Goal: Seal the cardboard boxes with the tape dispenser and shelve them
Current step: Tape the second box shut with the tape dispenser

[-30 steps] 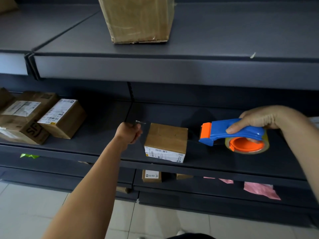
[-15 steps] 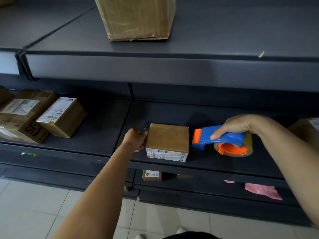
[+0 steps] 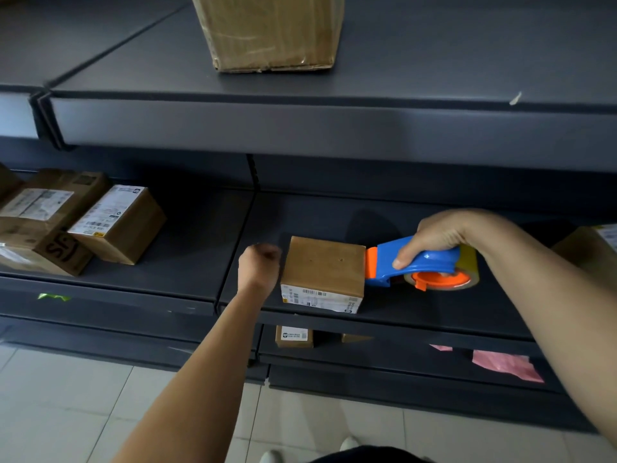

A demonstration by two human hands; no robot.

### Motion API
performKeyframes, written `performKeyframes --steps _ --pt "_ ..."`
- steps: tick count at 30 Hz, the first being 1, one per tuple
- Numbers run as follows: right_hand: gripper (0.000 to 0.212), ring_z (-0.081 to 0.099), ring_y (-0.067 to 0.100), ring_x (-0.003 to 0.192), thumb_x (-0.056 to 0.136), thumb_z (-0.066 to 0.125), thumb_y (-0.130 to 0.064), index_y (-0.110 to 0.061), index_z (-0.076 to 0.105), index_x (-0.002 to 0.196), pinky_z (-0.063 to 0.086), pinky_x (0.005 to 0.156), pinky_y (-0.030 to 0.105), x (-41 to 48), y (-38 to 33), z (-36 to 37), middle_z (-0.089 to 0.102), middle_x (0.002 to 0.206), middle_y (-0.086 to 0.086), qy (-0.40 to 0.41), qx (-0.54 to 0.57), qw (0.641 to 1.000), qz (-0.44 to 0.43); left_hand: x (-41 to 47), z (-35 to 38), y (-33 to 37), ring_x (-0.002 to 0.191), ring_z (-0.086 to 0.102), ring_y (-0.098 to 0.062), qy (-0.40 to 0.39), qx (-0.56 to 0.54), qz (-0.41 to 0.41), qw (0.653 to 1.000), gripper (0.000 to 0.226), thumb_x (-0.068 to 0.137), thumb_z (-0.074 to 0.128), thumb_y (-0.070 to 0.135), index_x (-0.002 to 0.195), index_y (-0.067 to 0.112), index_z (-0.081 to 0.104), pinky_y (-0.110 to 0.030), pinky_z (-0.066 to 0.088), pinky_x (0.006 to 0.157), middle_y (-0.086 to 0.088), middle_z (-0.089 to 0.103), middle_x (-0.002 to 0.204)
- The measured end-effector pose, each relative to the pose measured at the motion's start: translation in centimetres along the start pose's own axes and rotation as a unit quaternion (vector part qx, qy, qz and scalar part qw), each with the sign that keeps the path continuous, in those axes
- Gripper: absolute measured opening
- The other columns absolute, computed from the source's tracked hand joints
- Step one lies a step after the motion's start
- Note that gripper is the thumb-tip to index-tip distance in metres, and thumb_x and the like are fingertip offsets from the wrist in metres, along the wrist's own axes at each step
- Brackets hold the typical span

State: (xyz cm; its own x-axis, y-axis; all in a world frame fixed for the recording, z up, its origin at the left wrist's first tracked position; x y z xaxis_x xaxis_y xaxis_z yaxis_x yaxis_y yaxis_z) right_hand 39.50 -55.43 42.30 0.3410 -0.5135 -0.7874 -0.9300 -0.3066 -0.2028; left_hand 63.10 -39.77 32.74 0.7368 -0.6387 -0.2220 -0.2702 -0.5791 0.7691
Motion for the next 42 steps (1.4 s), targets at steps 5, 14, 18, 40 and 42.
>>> performKeyframes --steps 5,14,18,40,42 --pt "0.037 0.059 0.017 0.052 0.075 0.073 -0.045 -0.009 0.067 0.078 0.047 0.054 0.022 0.4 0.1 0.5 0.068 0.073 0.010 0.002 0.009 1.000 -0.010 -1.3 1.1 2.3 0.104 0.057 -0.020 -0.075 -0.003 0.043 0.996 0.041 0.094 0.054 0.041 0.123 0.012 0.061 -0.026 0.039 0.077 -0.004 0.064 0.115" --pt "0.040 0.059 0.014 0.043 0.074 0.074 -0.047 -0.008 0.068 0.075 0.047 0.055 0.022 0.3 0.2 0.9 0.066 0.055 0.006 0.018 0.033 0.999 -0.023 -4.0 4.1 7.0 0.141 0.018 -0.038 -0.081 0.359 0.066 0.928 0.099 0.085 0.043 0.070 0.149 0.000 0.016 -0.048 0.022 0.113 -0.024 0.013 0.154" --pt "0.042 0.060 0.015 0.046 0.074 0.074 -0.048 -0.007 0.069 0.079 0.049 0.057 0.023 0.3 0.2 1.0 0.068 0.060 0.008 0.019 0.042 0.999 -0.024 -4.3 5.7 6.0 0.143 -0.021 -0.040 -0.119 0.390 0.039 0.912 0.134 0.066 0.031 0.092 0.145 -0.003 -0.020 -0.053 -0.008 0.116 -0.026 -0.022 0.154" --pt "0.041 0.063 0.014 0.047 0.075 0.073 -0.047 -0.007 0.072 0.082 0.048 0.053 0.021 -0.1 0.7 2.8 0.072 0.068 0.007 0.054 0.097 0.993 -0.036 -6.9 6.3 5.3 0.146 -0.017 -0.032 -0.101 0.395 0.169 0.897 0.088 0.094 0.020 0.065 0.151 0.004 -0.006 -0.049 -0.008 0.116 -0.018 -0.012 0.158" --pt "0.048 0.064 0.015 0.051 0.074 0.073 -0.050 -0.004 0.074 0.088 0.050 0.058 0.023 0.1 1.1 3.2 0.075 0.076 0.010 0.054 0.103 0.992 -0.038 -6.5 6.2 5.7 0.146 -0.015 -0.033 -0.108 0.370 0.164 0.908 0.091 0.092 0.031 0.065 0.152 0.004 -0.002 -0.051 -0.006 0.116 -0.019 -0.009 0.159"
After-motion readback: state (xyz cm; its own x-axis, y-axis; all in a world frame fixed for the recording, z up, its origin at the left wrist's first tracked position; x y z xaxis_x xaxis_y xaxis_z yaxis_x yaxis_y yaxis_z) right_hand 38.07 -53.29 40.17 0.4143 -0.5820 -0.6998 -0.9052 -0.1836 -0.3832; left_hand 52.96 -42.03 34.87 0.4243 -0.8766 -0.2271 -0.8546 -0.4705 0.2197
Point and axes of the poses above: each hand's wrist, its own x-axis towards the middle knuckle, its own z-axis out of the palm, y = z × x, the point moved 4 cm from there along x, towards the middle knuckle
